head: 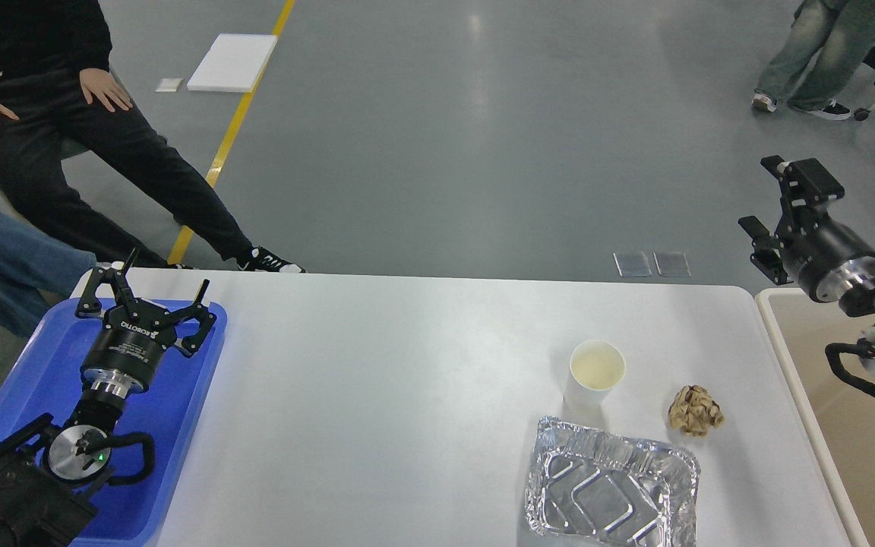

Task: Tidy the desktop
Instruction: 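Raise the right gripper up and away from the table edge, then swing the right gripper over the table toward the paper cup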

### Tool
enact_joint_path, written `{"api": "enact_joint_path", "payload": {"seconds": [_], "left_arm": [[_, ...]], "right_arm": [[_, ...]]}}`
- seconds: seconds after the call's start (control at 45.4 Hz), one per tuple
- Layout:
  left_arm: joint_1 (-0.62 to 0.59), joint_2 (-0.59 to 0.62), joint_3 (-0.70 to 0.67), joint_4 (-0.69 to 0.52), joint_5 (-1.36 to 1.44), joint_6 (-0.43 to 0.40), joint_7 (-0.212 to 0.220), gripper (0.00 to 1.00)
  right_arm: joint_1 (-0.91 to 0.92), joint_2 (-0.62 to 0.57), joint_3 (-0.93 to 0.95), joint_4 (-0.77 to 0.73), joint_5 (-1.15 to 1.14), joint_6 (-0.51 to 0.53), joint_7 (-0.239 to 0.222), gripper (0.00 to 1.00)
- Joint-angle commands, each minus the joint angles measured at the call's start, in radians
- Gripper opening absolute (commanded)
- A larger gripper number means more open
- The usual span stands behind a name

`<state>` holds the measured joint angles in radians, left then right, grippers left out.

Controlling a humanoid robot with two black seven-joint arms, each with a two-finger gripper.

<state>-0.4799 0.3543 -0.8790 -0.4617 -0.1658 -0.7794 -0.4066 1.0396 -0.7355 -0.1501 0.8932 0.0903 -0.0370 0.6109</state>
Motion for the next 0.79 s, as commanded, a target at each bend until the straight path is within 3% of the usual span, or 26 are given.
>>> {"api": "enact_joint_path", "payload": {"seconds": [0.0,0.088,0.22,0.374,0.551,0.771], "left_arm": [[0.0,0.0,0.0,0.0,0.0,0.0,0.0,0.99],[0.0,0.0,0.0,0.0,0.0,0.0,0.0,0.99],[0.0,0.0,0.0,0.0,0.0,0.0,0.0,0.99],[0.001,0.0,0.0,0.0,0.0,0.0,-0.001,0.99],[0.001,0.0,0.0,0.0,0.0,0.0,0.0,0.99],[0.001,0.002,0.0,0.0,0.0,0.0,0.0,0.99]], "right_arm": [[0.286,-0.074,-0.353,0.072,0.034,0.012,0.001,1.0],[0.361,-0.079,-0.477,0.092,0.029,0.055,0.004,1.0],[0.493,-0.091,-0.652,0.127,-0.095,0.247,0.001,1.0],[0.631,-0.081,-0.824,0.135,-0.207,0.374,0.001,1.0],[0.833,-0.038,-1.034,0.133,-0.296,0.663,0.001,1.0],[1.003,0.083,-1.146,0.138,-0.398,0.787,0.001,1.0]]}}
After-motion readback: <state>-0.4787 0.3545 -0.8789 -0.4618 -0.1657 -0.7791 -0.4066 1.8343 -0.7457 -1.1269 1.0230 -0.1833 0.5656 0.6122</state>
